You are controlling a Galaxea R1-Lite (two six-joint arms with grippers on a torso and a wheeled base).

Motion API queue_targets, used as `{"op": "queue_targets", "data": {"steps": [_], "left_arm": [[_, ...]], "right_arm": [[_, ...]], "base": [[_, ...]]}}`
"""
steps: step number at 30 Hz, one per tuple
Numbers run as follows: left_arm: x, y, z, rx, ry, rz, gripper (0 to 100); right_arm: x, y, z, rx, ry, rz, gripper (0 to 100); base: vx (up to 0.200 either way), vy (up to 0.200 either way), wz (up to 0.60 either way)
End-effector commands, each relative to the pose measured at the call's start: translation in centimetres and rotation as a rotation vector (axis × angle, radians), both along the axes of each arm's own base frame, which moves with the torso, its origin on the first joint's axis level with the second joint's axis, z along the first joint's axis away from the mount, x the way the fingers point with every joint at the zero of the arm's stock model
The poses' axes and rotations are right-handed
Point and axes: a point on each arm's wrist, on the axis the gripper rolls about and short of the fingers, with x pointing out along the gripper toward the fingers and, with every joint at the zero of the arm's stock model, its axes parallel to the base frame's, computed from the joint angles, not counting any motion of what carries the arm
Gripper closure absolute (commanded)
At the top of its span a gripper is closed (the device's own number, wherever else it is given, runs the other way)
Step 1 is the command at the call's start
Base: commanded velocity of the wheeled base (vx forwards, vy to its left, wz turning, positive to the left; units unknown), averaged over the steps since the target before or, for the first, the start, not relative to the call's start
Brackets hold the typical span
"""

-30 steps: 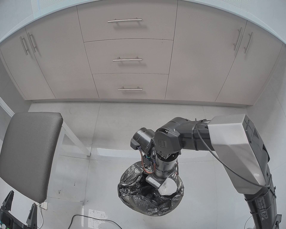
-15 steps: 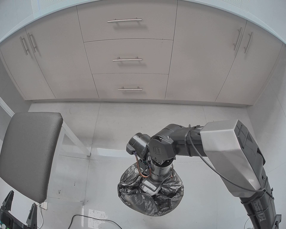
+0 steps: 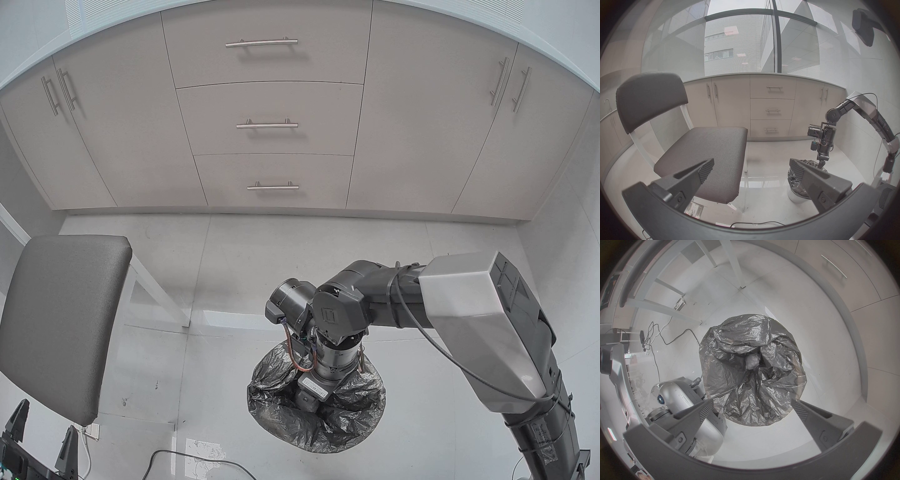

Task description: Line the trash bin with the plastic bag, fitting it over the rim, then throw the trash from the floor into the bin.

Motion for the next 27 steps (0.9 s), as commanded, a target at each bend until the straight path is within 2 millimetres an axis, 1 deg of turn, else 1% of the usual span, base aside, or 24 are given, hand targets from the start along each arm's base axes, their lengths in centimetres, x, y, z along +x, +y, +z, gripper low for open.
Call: {"op": "queue_targets", "data": {"steps": [1,3,4,5,9,12,14,17,18,19,20,21,22,23,24,25,26,27], "left_arm": [[0.0,0.0,-0.5,0.000,0.003,0.000,0],[0.0,0.0,-0.5,0.000,0.003,0.000,0],[0.0,0.0,-0.5,0.000,0.003,0.000,0],[0.0,0.0,-0.5,0.000,0.003,0.000,0],[0.0,0.0,-0.5,0.002,0.003,0.000,0],[0.0,0.0,-0.5,0.000,0.003,0.000,0],[0.0,0.0,-0.5,0.000,0.003,0.000,0],[0.0,0.0,-0.5,0.000,0.003,0.000,0],[0.0,0.0,-0.5,0.000,0.003,0.000,0],[0.0,0.0,-0.5,0.000,0.003,0.000,0],[0.0,0.0,-0.5,0.000,0.003,0.000,0],[0.0,0.0,-0.5,0.000,0.003,0.000,0],[0.0,0.0,-0.5,0.000,0.003,0.000,0],[0.0,0.0,-0.5,0.000,0.003,0.000,0],[0.0,0.0,-0.5,0.000,0.003,0.000,0],[0.0,0.0,-0.5,0.000,0.003,0.000,0],[0.0,0.0,-0.5,0.000,0.003,0.000,0],[0.0,0.0,-0.5,0.000,0.003,0.000,0]], "right_arm": [[0.0,-0.1,0.9,0.008,-0.018,-0.003,0],[0.0,-0.2,1.1,0.005,-0.028,-0.003,0],[0.0,-0.3,1.6,0.004,-0.044,-0.007,0],[0.0,-0.4,1.8,0.005,-0.047,-0.009,0],[0.2,-1.2,4.0,0.015,-0.095,-0.028,0],[0.0,-2.0,6.6,0.041,-0.146,-0.040,0],[0.1,-2.9,8.7,0.049,-0.198,-0.054,0],[0.0,-5.0,12.5,0.024,-0.319,-0.072,0],[0.1,-5.3,12.9,0.020,-0.330,-0.078,0],[0.4,-7.7,15.6,0.006,-0.407,-0.124,0],[0.5,-8.8,16.7,0.010,-0.433,-0.146,0],[0.5,-8.8,16.7,0.010,-0.433,-0.146,0],[0.6,-12.2,19.7,0.031,-0.496,-0.224,0],[0.6,-13.1,20.4,0.038,-0.509,-0.247,0],[0.6,-13.1,20.4,0.038,-0.509,-0.247,0],[-0.1,-18.2,24.0,0.051,-0.576,-0.365,0],[-1.1,-21.1,25.9,0.053,-0.605,-0.423,0],[-2.0,-22.9,27.1,0.050,-0.623,-0.451,0]], "base": [[0.000,0.000,0.00],[0.000,0.000,0.00],[0.000,0.000,0.00],[0.000,0.000,0.00],[0.000,0.000,0.00],[0.000,0.000,0.00],[0.000,0.000,0.00],[0.000,0.000,0.00],[0.000,0.000,0.00],[0.000,0.000,0.00],[0.000,0.000,0.00],[0.000,0.000,0.00],[0.000,0.000,0.00],[0.000,0.000,0.00],[0.000,0.000,0.00],[0.000,0.000,0.00],[0.000,0.000,0.00],[0.000,0.000,0.00]]}}
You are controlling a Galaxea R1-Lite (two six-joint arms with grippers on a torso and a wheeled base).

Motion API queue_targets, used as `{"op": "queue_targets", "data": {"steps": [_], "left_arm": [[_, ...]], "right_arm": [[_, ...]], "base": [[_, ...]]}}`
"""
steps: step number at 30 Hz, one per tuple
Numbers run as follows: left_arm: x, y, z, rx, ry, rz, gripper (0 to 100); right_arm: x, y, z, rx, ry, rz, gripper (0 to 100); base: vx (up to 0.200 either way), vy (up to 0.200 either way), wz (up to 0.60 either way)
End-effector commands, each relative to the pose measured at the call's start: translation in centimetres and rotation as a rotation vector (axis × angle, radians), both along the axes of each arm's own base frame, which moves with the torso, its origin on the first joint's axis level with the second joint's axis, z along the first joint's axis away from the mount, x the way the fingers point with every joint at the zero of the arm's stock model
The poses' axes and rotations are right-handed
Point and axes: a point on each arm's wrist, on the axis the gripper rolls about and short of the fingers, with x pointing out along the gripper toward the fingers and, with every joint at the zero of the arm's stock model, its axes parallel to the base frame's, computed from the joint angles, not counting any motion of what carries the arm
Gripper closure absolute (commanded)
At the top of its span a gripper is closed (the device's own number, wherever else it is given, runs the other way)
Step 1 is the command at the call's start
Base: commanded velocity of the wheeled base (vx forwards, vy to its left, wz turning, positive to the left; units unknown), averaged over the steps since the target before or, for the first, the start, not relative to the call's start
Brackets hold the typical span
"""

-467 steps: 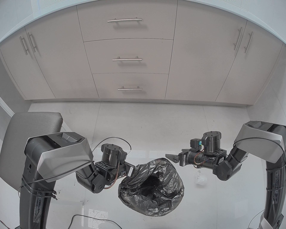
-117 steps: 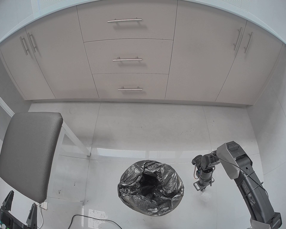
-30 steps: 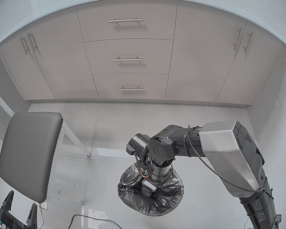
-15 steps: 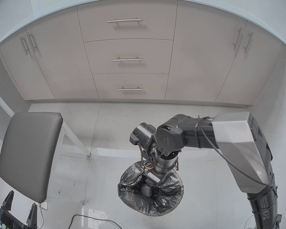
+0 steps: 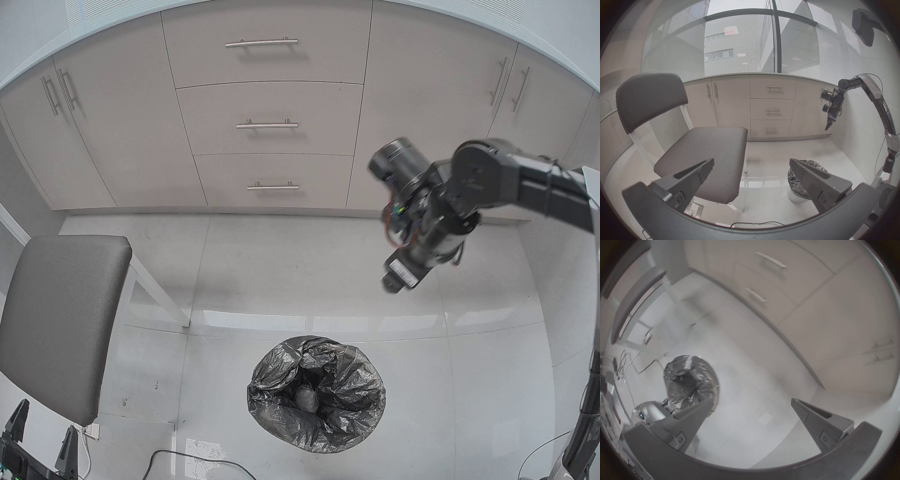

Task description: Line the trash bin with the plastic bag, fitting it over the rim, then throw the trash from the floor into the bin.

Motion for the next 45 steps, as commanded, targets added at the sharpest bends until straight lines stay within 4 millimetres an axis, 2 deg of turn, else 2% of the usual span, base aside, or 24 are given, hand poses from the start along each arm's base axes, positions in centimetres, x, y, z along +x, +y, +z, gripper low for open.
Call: {"op": "queue_targets", "data": {"steps": [1,3,5,6,7,8,11,13,16,17,18,20,21,22,24,25,26,27,28,29,31,37,41,45], "left_arm": [[0.0,0.0,-0.5,0.000,0.003,0.000,0],[0.0,0.0,-0.5,0.000,0.003,0.000,0],[0.0,0.0,-0.5,0.000,0.003,0.000,0],[0.0,0.0,-0.5,0.000,0.003,0.000,0],[0.0,0.0,-0.5,0.000,0.003,0.000,0],[0.0,0.0,-0.5,0.000,0.003,0.000,0],[0.0,0.0,-0.5,0.000,0.003,0.000,0],[0.0,0.0,-0.5,0.000,0.003,0.000,0],[0.0,0.0,-0.5,0.000,0.003,0.000,0],[0.0,0.0,-0.5,0.000,0.003,0.000,0],[0.0,0.0,-0.5,0.000,0.003,0.000,0],[0.0,0.0,-0.5,0.000,0.003,0.000,0],[0.0,0.0,-0.5,0.000,0.003,0.000,0],[0.0,0.0,-0.5,0.000,0.003,0.000,0],[0.0,0.0,-0.5,0.000,0.003,0.000,0],[0.0,0.0,-0.5,0.000,0.003,0.000,0],[0.0,0.0,-0.5,0.000,0.003,0.000,0],[0.0,0.0,-0.5,0.000,0.003,0.000,0],[0.0,0.0,-0.5,0.000,0.003,0.000,0],[0.0,0.0,-0.5,0.000,0.003,0.000,0],[0.0,0.0,-0.5,0.000,0.003,0.000,0],[0.0,0.0,-0.5,0.000,0.003,0.000,0],[0.0,0.0,-0.5,0.000,0.003,0.000,0],[0.0,0.0,-0.5,0.000,0.003,0.000,0]], "right_arm": [[-4.6,-13.7,11.6,0.077,-0.232,-0.259,0],[-8.1,-16.7,14.3,0.071,-0.283,-0.303,0],[-11.8,-17.9,16.3,0.080,-0.328,-0.293,0],[-14.7,-18.6,17.6,0.094,-0.361,-0.267,0],[-16.0,-18.9,18.0,0.098,-0.374,-0.253,0],[-19.4,-19.9,19.1,0.114,-0.409,-0.217,0],[-25.8,-21.9,20.3,0.184,-0.498,-0.209,0],[-29.9,-22.3,20.4,0.233,-0.542,-0.199,0],[-38.6,-22.6,19.2,0.276,-0.627,-0.169,0],[-41.0,-22.5,18.6,0.280,-0.664,-0.172,0],[-41.7,-22.4,18.4,0.281,-0.676,-0.173,0],[-48.2,-22.0,16.3,0.305,-0.823,-0.153,0],[-49.5,-22.0,15.8,0.309,-0.860,-0.148,0],[-52.5,-21.8,14.4,0.317,-0.944,-0.139,0],[-56.3,-21.5,12.2,0.322,-1.060,-0.131,0],[-56.8,-21.4,11.8,0.322,-1.079,-0.130,0],[-59.8,-21.2,9.7,0.327,-1.179,-0.113,0],[-59.8,-21.2,9.7,0.327,-1.179,-0.113,0],[-62.2,-21.1,7.8,0.328,-1.280,-0.096,0],[-62.6,-21.0,7.5,0.331,-1.298,-0.095,0],[-65.1,-20.7,5.5,0.328,-1.439,-0.081,0],[-68.8,-20.9,1.0,0.341,-1.603,-0.029,0],[-68.9,-22.3,-0.8,0.379,-1.583,0.042,0],[-68.1,-22.1,-1.2,0.464,-1.498,0.159,0]], "base": [[0.000,0.000,0.00],[0.000,0.000,0.00],[0.000,0.000,0.00],[0.000,0.000,0.00],[0.000,0.000,0.00],[0.000,0.000,0.00],[0.000,0.000,0.00],[0.000,0.000,0.00],[0.000,0.000,0.00],[0.000,0.000,0.00],[0.000,0.000,0.00],[0.000,0.000,0.00],[0.000,0.000,0.00],[0.000,0.000,0.00],[0.000,0.000,0.00],[0.000,0.000,0.00],[0.000,0.000,0.00],[0.000,0.000,0.00],[0.000,0.000,0.00],[0.000,0.000,0.00],[0.000,0.000,0.00],[0.000,0.000,0.00],[0.000,0.000,0.00],[0.000,0.000,0.00]]}}
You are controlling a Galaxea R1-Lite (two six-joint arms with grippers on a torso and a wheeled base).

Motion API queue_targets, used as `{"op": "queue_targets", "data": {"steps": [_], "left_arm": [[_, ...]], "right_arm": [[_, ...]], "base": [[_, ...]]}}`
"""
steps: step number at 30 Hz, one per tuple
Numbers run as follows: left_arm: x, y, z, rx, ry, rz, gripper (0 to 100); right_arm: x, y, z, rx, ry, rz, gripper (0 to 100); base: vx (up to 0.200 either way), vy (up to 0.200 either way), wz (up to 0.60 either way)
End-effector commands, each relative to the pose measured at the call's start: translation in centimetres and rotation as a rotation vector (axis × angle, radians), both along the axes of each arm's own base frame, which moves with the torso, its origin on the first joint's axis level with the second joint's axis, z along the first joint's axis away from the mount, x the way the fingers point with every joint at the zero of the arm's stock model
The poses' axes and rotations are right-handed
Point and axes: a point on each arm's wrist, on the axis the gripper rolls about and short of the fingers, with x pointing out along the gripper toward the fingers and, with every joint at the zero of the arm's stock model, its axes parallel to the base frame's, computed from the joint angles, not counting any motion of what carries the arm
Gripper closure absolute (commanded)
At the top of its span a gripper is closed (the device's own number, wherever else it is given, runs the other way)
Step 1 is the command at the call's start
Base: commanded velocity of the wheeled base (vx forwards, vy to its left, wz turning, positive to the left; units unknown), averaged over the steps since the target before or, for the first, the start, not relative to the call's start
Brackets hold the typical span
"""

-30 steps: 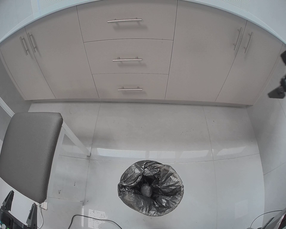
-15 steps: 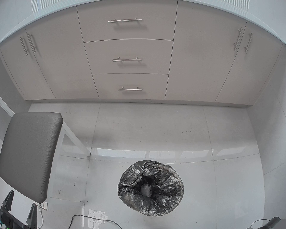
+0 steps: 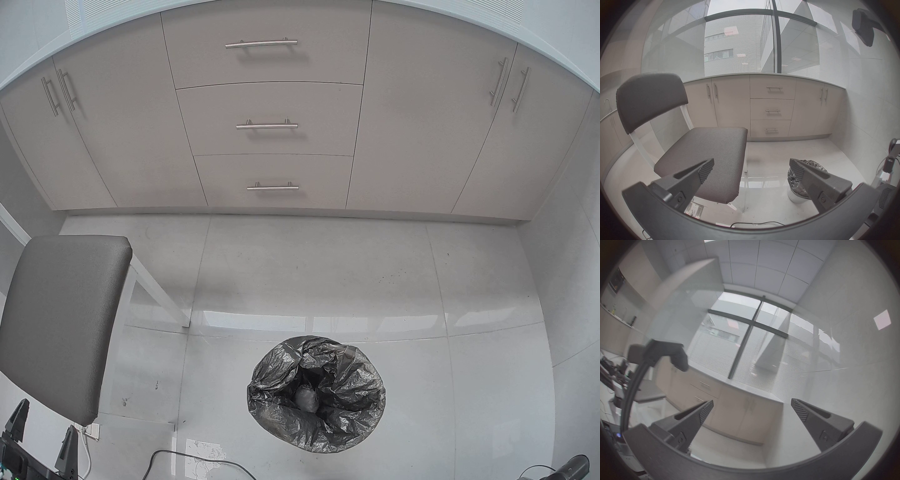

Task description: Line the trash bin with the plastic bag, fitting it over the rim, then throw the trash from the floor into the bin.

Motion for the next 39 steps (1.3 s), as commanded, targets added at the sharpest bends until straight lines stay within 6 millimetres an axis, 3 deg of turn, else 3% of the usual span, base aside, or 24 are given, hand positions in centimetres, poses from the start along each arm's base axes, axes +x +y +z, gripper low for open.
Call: {"op": "queue_targets", "data": {"steps": [1,4,8,9,10,14,18,19,20,21,22,24,26,39], "left_arm": [[0.0,0.0,-0.5,0.000,0.003,0.000,0],[0.0,0.0,-0.5,0.000,0.003,0.000,0],[0.0,0.0,-0.5,0.000,0.003,0.000,0],[0.0,0.0,-0.5,0.000,0.003,0.000,0],[0.0,0.0,-0.5,0.000,0.003,0.000,0],[0.0,0.0,-0.5,0.000,0.003,0.000,0],[0.0,0.0,-0.5,0.000,0.003,0.000,0],[0.0,0.0,-0.5,0.000,0.003,0.000,0],[0.0,0.0,-0.5,0.000,0.003,0.000,0],[0.0,0.0,-0.5,0.000,0.003,0.000,0],[0.0,0.0,-0.5,0.000,0.003,0.000,0],[0.0,0.0,-0.5,0.000,0.003,0.000,0],[0.0,0.0,-0.5,0.000,0.003,0.000,0],[0.0,0.0,-0.5,0.000,0.003,0.000,0]], "right_arm": [[-1.2,-0.3,-4.0,0.001,-0.024,0.168,0],[-0.2,0.0,-3.9,0.045,0.045,0.300,0],[4.4,0.2,-2.8,0.088,0.214,0.407,0],[4.6,0.2,-2.7,0.091,0.218,0.408,0],[7.7,0.2,-2.2,0.153,0.277,0.433,0],[15.6,0.2,-2.6,0.350,0.396,0.495,0],[23.7,0.0,-6.4,0.513,0.477,0.445,0],[24.2,0.0,-6.8,0.520,0.481,0.437,0],[26.8,-0.1,-9.3,0.538,0.512,0.396,0],[28.0,-0.1,-10.8,0.541,0.532,0.376,0],[28.0,-0.1,-10.8,0.541,0.532,0.376,0],[30.6,-0.1,-14.9,0.489,0.565,0.335,0],[31.1,-0.1,-16.2,0.461,0.571,0.310,0],[31.1,-0.3,-16.1,0.415,0.548,0.194,0]], "base": [[0.000,0.000,0.00],[0.000,0.000,0.00],[0.000,0.000,0.00],[0.000,0.000,0.00],[0.000,0.000,0.00],[0.000,0.000,0.00],[0.000,0.000,0.00],[0.000,0.000,0.00],[0.000,0.000,0.00],[0.000,0.000,0.00],[0.000,0.000,0.00],[0.000,0.000,0.00],[0.000,0.000,0.00],[0.000,0.000,0.00]]}}
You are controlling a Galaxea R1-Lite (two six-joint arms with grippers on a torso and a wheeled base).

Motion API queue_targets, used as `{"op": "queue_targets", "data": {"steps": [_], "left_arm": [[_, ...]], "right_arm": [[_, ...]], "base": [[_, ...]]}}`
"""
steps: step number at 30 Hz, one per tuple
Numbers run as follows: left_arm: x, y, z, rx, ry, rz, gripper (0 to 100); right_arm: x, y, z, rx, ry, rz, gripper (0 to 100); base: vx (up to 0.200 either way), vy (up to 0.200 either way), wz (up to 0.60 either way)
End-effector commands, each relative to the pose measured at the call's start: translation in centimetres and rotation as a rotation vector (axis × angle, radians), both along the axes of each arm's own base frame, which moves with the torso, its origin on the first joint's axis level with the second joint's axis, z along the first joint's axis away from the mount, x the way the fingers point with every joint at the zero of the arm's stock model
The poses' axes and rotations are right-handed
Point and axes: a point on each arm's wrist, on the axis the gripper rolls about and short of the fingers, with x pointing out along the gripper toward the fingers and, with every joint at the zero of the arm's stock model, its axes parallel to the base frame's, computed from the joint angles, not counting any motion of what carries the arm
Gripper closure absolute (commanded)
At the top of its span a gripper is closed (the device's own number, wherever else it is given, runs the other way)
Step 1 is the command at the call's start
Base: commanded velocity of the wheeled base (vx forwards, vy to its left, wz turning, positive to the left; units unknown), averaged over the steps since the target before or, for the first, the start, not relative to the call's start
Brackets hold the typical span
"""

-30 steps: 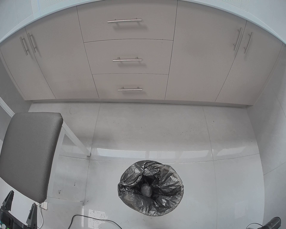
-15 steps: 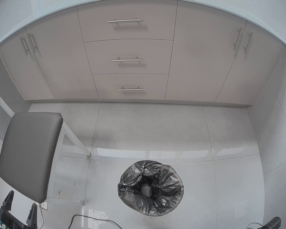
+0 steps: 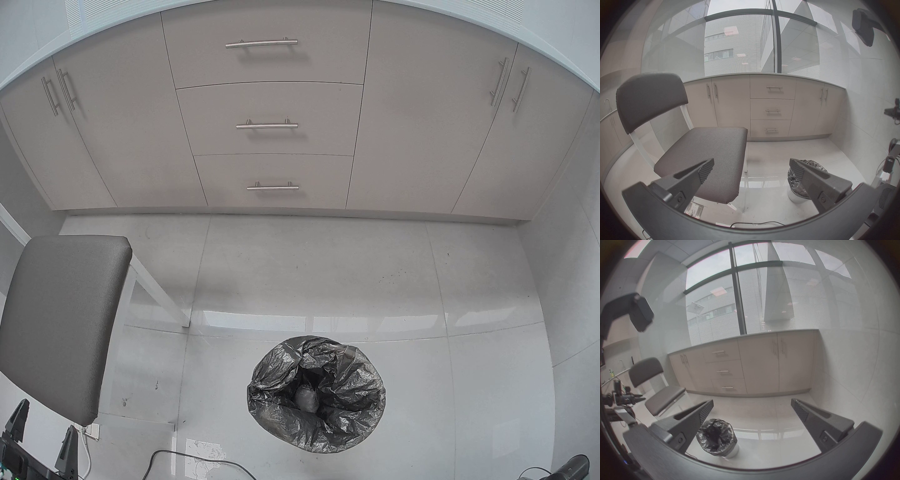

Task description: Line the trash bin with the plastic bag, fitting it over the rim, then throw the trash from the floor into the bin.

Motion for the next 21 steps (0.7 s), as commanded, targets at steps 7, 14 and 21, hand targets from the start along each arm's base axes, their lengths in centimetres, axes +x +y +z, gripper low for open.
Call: {"op": "queue_targets", "data": {"steps": [7,14,21], "left_arm": [[0.02,0.00,-0.52,0.002,0.003,0.000,0],[0.02,0.00,-0.52,0.002,0.003,0.000,0],[0.02,0.00,-0.52,0.002,0.003,0.000,0]], "right_arm": [[4.11,-0.18,-7.16,-0.080,0.088,-0.095,0],[4.08,-0.35,-7.14,-0.035,0.098,-0.164,0],[4.09,-0.54,-7.24,0.036,0.101,-0.245,0]], "base": [[0.000,0.000,0.00],[0.000,0.000,0.00],[0.000,0.000,0.00]]}}
